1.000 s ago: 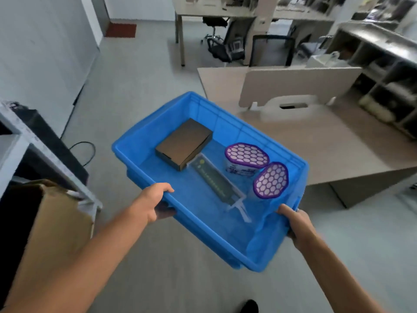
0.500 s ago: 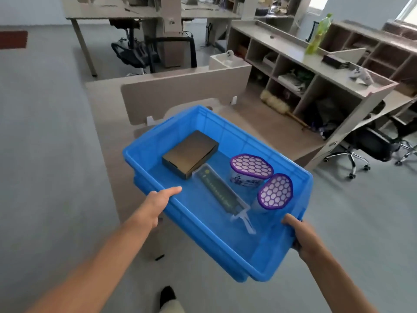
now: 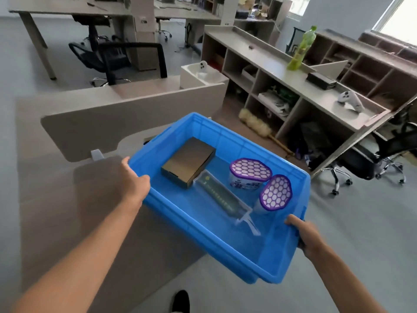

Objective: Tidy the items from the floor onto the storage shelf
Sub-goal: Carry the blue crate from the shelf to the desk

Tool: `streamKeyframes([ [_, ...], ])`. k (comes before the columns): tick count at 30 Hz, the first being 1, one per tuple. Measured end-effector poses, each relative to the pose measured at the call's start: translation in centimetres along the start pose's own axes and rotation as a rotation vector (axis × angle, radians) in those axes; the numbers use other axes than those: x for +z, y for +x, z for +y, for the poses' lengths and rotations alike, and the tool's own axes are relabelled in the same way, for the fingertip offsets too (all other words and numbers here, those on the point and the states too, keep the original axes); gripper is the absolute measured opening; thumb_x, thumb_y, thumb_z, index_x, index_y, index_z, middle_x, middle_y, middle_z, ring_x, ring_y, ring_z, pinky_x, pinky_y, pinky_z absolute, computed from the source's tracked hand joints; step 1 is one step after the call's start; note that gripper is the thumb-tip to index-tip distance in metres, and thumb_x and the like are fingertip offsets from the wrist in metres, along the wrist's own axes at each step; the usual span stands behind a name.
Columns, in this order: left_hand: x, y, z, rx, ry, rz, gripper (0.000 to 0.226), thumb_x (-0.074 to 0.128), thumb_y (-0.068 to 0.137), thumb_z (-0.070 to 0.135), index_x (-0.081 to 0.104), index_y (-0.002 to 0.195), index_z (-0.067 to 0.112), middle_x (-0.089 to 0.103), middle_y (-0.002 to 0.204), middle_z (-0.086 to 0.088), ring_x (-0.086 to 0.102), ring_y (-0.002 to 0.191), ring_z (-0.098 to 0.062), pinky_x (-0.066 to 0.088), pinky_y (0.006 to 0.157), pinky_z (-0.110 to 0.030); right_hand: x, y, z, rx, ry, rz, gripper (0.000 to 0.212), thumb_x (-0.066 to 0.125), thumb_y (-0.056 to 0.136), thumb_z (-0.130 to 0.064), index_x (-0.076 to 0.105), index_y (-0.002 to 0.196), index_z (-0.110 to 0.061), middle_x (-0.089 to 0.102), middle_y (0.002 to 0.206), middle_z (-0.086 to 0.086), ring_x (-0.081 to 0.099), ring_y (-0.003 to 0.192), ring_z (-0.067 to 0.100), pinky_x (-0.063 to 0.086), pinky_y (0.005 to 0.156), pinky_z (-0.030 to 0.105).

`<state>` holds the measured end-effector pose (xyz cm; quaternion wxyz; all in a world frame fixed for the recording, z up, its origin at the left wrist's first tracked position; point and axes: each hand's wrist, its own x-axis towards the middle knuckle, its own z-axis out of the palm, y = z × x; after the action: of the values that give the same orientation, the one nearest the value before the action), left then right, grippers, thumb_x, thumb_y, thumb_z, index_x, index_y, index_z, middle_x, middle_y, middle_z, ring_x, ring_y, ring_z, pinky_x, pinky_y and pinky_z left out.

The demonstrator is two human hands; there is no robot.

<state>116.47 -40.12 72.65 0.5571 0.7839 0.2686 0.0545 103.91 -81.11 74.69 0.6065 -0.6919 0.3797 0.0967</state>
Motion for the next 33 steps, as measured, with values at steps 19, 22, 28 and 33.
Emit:
streamKeyframes([
  [19,17.0,3.7,-0.8,-0.395,-0.174,0.475,0.056,0.063,0.075,0.004,0.052,0.129,0.014,0.066,0.110,-0.012,0.061,0.082,-0.029,0.048,0.071,-0.036,2.1,34.7,-19.5,-0.038,-0.342,-0.295,0.035,0.068,0.068,-0.017,0.070,0.099,-0.001,0.076,0.092,0.020,0.073,0.082,0.038,0.061,0.076,0.048],
  [22,20.2,2.7,-0.1,-0.464,-0.198,0.515,0.047,0.062,0.074,-0.001,0.059,0.120,0.010,0.069,0.105,-0.014,0.060,0.079,-0.029,0.046,0.066,-0.032,2.1,40.8,-21.4,-0.032,-0.415,-0.347,0.045,0.069,0.068,-0.020,0.069,0.108,0.000,0.076,0.097,0.022,0.074,0.086,0.040,0.058,0.084,0.057],
  [28,25.7,1.7,2.1,-0.531,-0.180,0.538,0.044,0.057,0.078,-0.004,0.054,0.118,0.015,0.063,0.098,-0.010,0.054,0.070,-0.021,0.041,0.056,-0.027,3.7,45.2,-26.0,-0.036,-0.476,-0.341,0.037,0.064,0.079,-0.017,0.060,0.111,0.002,0.070,0.089,0.021,0.069,0.073,0.036,0.055,0.057,0.035],
  [33,28.2,1.9,2.5,-0.546,-0.130,0.531,0.047,0.058,0.077,-0.005,0.052,0.117,0.019,0.063,0.099,-0.007,0.056,0.076,-0.024,0.041,0.056,-0.028,4.8,48.3,-28.8,-0.131,-0.488,-0.393,0.037,0.063,0.088,-0.019,0.059,0.120,-0.001,0.067,0.084,0.012,0.066,0.071,0.028,0.051,0.058,0.033],
])
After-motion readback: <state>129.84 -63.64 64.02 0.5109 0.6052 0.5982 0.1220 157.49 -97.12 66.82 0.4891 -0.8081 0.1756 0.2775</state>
